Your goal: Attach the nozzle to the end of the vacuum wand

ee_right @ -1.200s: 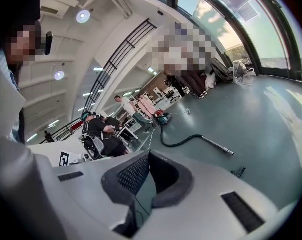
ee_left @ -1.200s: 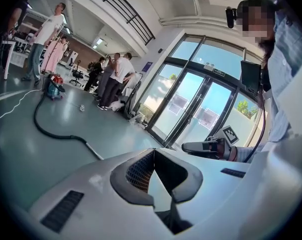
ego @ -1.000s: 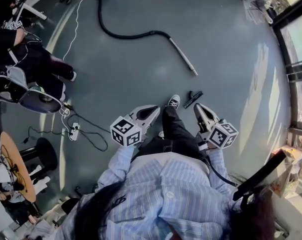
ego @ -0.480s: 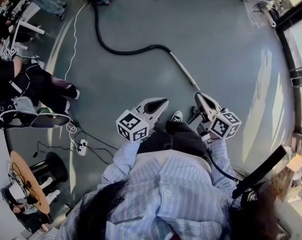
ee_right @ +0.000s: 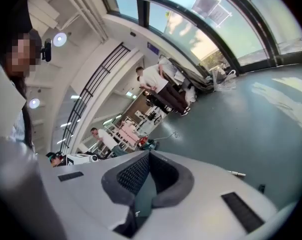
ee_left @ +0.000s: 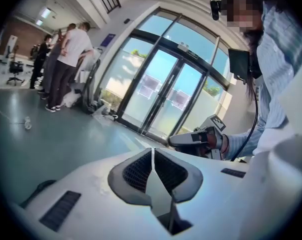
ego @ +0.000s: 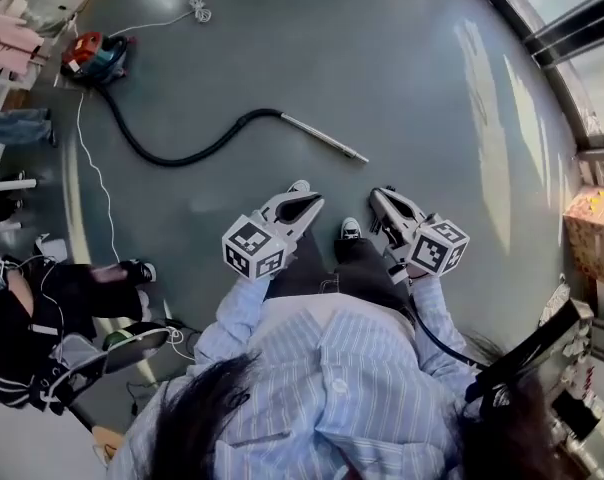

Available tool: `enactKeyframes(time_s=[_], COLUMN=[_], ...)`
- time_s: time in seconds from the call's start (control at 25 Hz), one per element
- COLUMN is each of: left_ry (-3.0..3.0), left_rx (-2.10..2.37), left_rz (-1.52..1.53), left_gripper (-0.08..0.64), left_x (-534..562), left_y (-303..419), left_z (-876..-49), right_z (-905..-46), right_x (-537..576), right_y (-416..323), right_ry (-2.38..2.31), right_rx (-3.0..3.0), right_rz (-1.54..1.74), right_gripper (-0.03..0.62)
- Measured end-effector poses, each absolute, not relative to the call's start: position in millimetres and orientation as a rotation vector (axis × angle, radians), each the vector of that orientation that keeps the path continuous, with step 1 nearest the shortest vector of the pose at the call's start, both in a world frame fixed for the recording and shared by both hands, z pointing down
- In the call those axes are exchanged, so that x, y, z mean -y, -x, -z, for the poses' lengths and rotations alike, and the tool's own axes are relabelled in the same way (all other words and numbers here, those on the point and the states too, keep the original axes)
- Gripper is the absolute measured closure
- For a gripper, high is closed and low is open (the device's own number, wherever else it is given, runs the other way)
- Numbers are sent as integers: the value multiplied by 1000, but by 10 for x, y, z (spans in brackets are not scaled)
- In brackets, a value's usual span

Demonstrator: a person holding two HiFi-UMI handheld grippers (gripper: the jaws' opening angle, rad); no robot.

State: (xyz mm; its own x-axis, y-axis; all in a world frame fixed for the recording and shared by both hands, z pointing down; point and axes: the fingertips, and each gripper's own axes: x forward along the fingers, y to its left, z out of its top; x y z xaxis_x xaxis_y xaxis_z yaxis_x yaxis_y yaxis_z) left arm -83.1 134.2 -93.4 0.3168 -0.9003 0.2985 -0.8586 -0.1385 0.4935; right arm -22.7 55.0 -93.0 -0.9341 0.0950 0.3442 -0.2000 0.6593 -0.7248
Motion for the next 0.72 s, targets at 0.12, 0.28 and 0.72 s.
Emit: enactKeyframes(time_s=[0.12, 0.28, 0.72], left_ry=[-2147, -2292, -2326], left_rx=[1301, 1013, 787], left_rz=[29, -83, -533], left_gripper=[554, 552, 454], left_x=[-998, -670, -277], left_y=[972, 1186, 1223], left_z=[904, 715, -732], right_z=[782, 541, -741], right_x=[-295, -128, -165], right_y=[239, 169, -423], right_ry=[-332, -684, -1068], right_rx=[2522, 2513, 2306], right_rz=[-1183, -1201, -1321], right_gripper=[588, 588, 586])
